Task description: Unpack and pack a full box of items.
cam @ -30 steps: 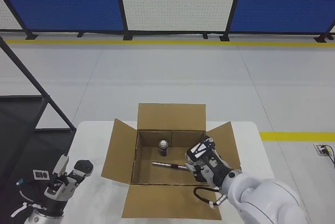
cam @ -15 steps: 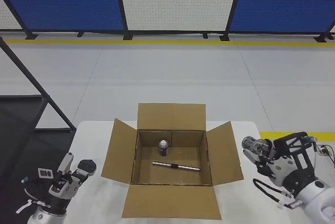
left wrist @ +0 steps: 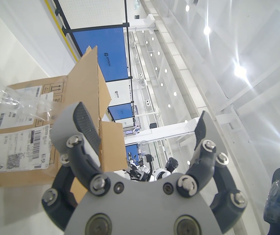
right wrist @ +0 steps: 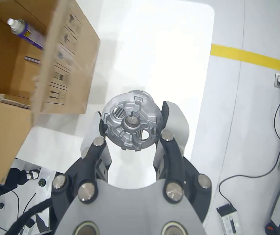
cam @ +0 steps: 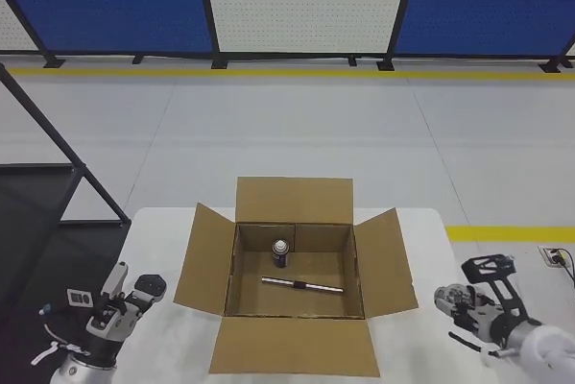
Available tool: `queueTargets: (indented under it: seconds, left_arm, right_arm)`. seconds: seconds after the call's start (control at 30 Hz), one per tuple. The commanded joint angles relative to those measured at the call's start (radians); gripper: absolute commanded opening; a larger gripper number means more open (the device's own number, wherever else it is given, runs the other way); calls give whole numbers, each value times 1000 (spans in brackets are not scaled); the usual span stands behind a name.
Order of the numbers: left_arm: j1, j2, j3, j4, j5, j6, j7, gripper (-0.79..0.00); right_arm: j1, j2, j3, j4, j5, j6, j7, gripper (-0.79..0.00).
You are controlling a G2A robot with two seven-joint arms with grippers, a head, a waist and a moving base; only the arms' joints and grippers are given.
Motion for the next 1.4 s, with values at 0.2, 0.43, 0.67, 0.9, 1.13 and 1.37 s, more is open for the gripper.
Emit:
queueTargets:
  seconds: [0.2,0.43,0.67,0.9,1.13,1.37]
  left_arm:
    - [3,-1,0,0,3,-3,11,0]
    - [3,-2,0,0,3,-4,15,0]
    - [4,-2,0,-3,7,-6,17,0]
    - [14,-3,-6,-5,7,-11,21,0]
    - [21,-4,-14,-8,1,-15,18,0]
    - [25,-4,-18,-7,-2,-18,15,0]
  right_arm:
    - [103,5,-106,225,-133,115,-52,-785]
    - [141,13,-109,324,-148,147,-103,-785]
    - [170,17,-150,415,-178,162,-153,-785]
    - [207,21,-197,488,-240,176,-137,-785]
    - [240,23,-227,552,-267,202,-127,-785]
    - [264,26,-239,609,-264,212,-136,-696]
